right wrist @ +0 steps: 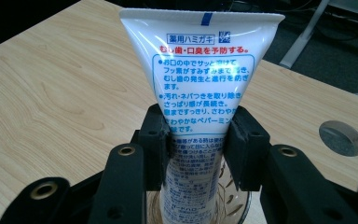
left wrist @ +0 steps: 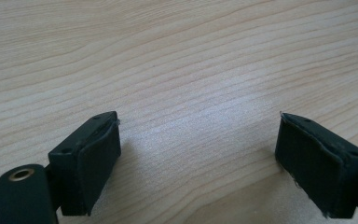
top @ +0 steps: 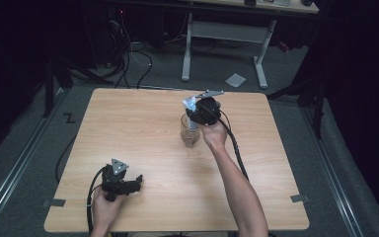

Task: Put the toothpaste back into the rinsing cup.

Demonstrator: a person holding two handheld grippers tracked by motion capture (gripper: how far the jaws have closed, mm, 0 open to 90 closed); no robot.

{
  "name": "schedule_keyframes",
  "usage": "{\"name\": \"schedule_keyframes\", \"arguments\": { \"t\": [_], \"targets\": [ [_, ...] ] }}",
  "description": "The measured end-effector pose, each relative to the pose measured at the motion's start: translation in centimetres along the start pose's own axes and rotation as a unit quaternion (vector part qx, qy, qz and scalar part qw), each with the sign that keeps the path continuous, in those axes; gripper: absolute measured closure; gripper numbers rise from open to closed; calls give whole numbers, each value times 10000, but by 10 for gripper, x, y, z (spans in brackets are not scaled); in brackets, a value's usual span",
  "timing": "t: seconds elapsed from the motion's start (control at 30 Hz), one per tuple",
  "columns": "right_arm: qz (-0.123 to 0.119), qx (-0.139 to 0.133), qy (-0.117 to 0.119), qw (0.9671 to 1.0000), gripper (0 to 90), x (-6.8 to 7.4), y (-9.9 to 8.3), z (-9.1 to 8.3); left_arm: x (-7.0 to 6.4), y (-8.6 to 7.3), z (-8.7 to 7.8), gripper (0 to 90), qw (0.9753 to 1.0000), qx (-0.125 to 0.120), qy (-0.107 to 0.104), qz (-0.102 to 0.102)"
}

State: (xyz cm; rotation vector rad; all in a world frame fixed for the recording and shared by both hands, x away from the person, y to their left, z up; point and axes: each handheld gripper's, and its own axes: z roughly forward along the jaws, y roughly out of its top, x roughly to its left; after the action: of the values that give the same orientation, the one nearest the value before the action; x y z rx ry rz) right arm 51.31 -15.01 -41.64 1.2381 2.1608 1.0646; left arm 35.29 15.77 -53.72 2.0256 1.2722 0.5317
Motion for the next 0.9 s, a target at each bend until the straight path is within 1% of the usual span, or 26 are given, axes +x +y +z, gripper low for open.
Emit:
{"name": "schedule_keyframes", "arguments": {
  "t": [0.43, 0.9],
  "targets": [
    [-70, 89, 18, 9999, 622, 2, -4, 4, 0, 0, 0, 143, 10000, -3, -1, -1],
    [-23, 187, 31, 9998, 614, 0, -13, 6, 0, 0, 0, 143, 10000, 2, -1, -1]
  ]
}}
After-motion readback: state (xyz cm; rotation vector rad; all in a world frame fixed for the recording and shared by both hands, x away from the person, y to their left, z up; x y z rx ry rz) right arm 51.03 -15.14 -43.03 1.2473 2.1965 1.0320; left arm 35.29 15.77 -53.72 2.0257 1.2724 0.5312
